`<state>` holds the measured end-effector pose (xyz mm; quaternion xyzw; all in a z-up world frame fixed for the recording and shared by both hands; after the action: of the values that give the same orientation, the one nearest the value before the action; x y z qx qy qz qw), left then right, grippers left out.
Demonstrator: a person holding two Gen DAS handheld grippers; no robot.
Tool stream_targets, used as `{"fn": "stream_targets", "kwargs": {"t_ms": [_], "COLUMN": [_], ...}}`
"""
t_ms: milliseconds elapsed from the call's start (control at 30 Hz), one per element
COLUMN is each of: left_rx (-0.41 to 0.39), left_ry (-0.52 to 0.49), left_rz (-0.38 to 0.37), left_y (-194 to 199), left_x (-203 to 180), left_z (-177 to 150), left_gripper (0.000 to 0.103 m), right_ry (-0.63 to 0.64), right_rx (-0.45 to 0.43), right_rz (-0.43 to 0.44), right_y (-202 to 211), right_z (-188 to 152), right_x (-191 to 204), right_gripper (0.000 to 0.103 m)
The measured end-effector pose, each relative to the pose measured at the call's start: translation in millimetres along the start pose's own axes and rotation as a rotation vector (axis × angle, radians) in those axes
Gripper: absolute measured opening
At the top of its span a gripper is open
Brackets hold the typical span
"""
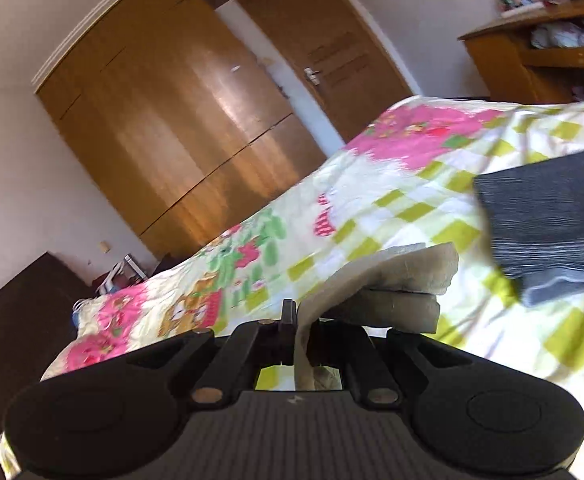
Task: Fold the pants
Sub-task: 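Lift the held hem and fold it over the pants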
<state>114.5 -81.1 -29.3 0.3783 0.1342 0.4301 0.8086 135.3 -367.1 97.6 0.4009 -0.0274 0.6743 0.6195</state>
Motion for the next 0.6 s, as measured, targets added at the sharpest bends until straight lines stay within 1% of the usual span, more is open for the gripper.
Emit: {"fn": "stream_targets", "kwargs": {"t_ms": [33,100,167,267,333,367,433,500,600], "left_rx": [-0.009,-0.003,0.002,0.018,0.027,0.032,0.045,0.056,0.052], "left_ry": [0.019,0.056,0.089,0.153,0.187,0.209,0.261,0.292,0.310], "left_rz": [0.017,0.053,0.118,0.189,0.240,0.265,0.285,0.294,0.290], "left_y": [8.2,21.0,34.3,52.3,62.9,69.1,76.6,83.1,89.0], "left_x": [11.0,33.5,58.4,93.6,112.4,122.9,138.3,147.6,153.0], "left_z": [-3.7,-14.7,-29.9,-54.7,-70.7,-80.1,-95.6,-109.9,-122.7], "left_gripper": [0.068,0.069,0.069,0.069,0.069,0.069,0.069,0.069,0.069], "right_ry": [0.023,0.082,0.173,0.319,0.431,0.477,0.549,0.590,0.631], "right_rx": [0.016,0.071,0.130,0.229,0.297,0.335,0.407,0.458,0.481], "right_rz": [0.028,0.097,0.134,0.185,0.199,0.204,0.202,0.196,0.157], "right_y": [-6.8,-26.8,-48.4,-81.8,-105.7,-116.6,-134.1,-142.7,-145.1], "right_z": [-3.3,-18.5,-41.4,-91.6,-140.3,-165.0,-208.0,-239.4,-259.7], "right_x": [17.0,57.9,102.0,160.6,193.3,205.8,221.5,228.0,227.9], "right_gripper": [0.021,0.022,0.022,0.021,0.021,0.022,0.021,0.022,0.022]}}
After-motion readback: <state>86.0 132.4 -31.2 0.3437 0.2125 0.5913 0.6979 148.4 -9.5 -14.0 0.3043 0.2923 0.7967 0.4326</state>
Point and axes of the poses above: each gripper's, at about its wrist camera, not at the fingertips, and y roughly against the way its jaws point, x to its left, z to its top, the point moved 3 cm from there along -y, roughly the way its jaws point, and after that the axes turned 9 degrees about x, right-handed, at the moved point
